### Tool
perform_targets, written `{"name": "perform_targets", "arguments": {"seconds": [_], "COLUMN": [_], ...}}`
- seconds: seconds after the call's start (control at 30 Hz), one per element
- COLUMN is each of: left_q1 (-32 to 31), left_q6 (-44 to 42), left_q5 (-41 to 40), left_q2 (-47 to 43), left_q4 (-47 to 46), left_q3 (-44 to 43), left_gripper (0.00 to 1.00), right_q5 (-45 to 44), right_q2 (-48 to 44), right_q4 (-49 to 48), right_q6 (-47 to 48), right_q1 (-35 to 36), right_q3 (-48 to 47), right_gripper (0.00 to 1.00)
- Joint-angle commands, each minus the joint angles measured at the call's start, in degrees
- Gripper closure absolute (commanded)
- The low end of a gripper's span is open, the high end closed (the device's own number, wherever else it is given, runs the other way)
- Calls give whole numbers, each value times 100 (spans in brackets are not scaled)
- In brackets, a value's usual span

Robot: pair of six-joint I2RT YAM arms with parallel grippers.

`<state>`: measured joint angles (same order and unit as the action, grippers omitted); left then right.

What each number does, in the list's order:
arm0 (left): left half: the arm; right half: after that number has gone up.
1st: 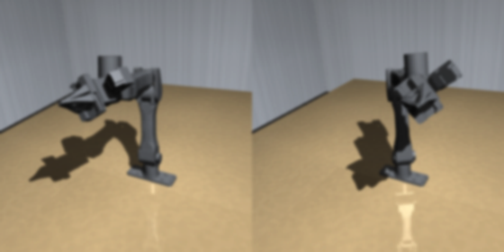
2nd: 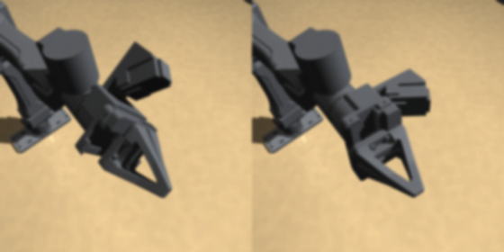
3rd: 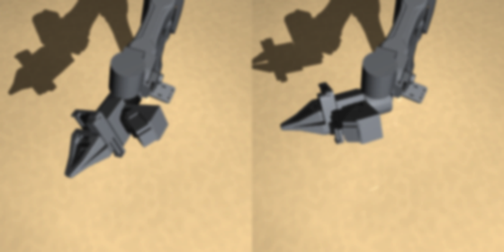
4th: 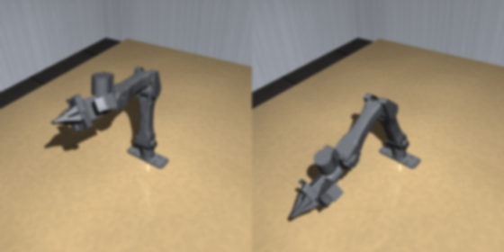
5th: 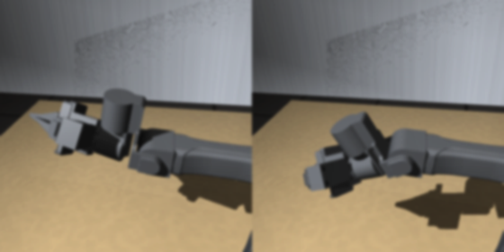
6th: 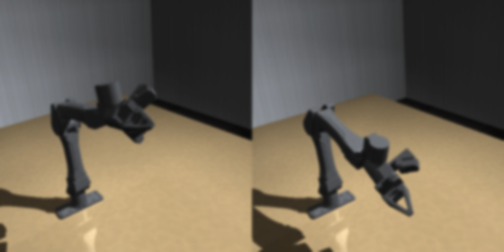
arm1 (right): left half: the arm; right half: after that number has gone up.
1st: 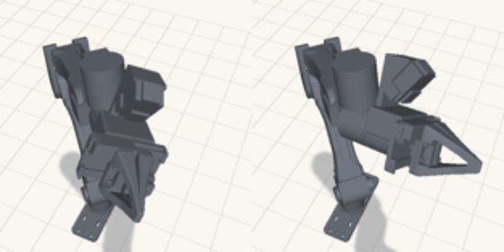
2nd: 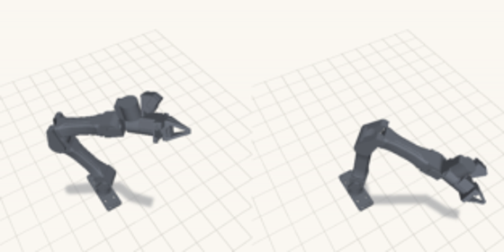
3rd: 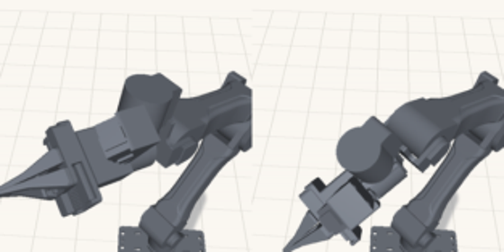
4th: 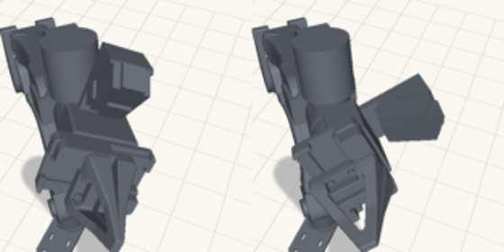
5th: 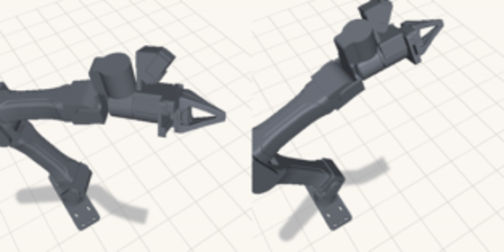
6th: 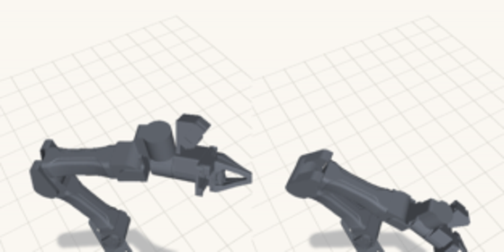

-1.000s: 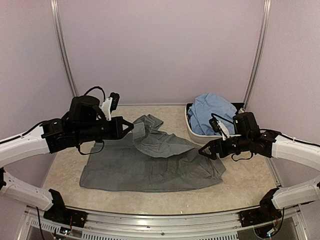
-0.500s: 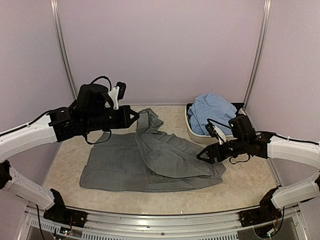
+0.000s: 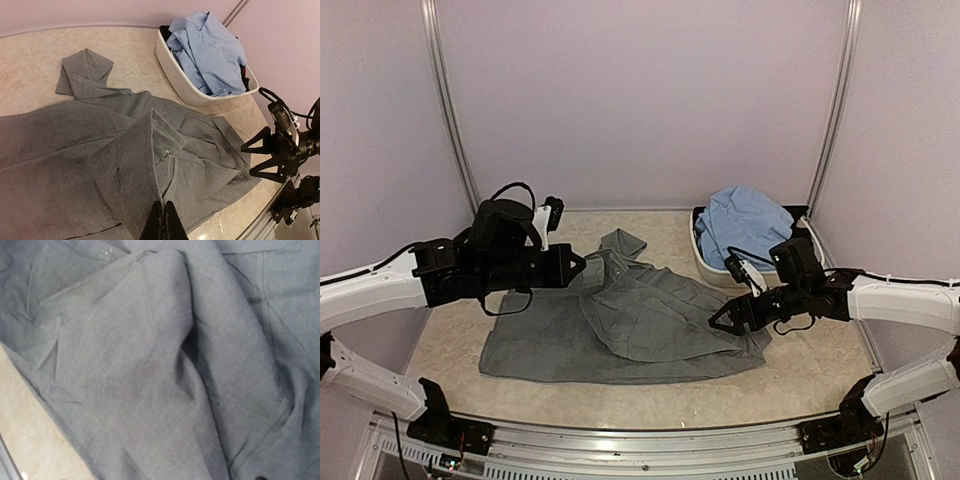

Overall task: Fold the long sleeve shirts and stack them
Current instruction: Fold the sleeve of the 1/3-folded shirt.

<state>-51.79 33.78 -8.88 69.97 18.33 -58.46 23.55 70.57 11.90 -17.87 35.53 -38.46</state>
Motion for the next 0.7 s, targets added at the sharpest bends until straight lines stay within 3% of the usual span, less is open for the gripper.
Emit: {"name": "perform_targets", "arguments": {"seconds": [0.0, 0.67], "left_q1": [-53, -376], "left_q6": [404, 1299], "left_q5": [-557, -1642], "left_q2": [-537, -1053], "left_q4": [119, 314], "left_q3": [577, 1901], "left_gripper": [100, 95], "right_q5": [117, 31], "right_q2": [132, 419], "right_q4": [-200, -216], "right_q6": [-6, -9], "right_q1": [66, 90], "right_q3": [-2, -207], "right_gripper": [24, 23]}}
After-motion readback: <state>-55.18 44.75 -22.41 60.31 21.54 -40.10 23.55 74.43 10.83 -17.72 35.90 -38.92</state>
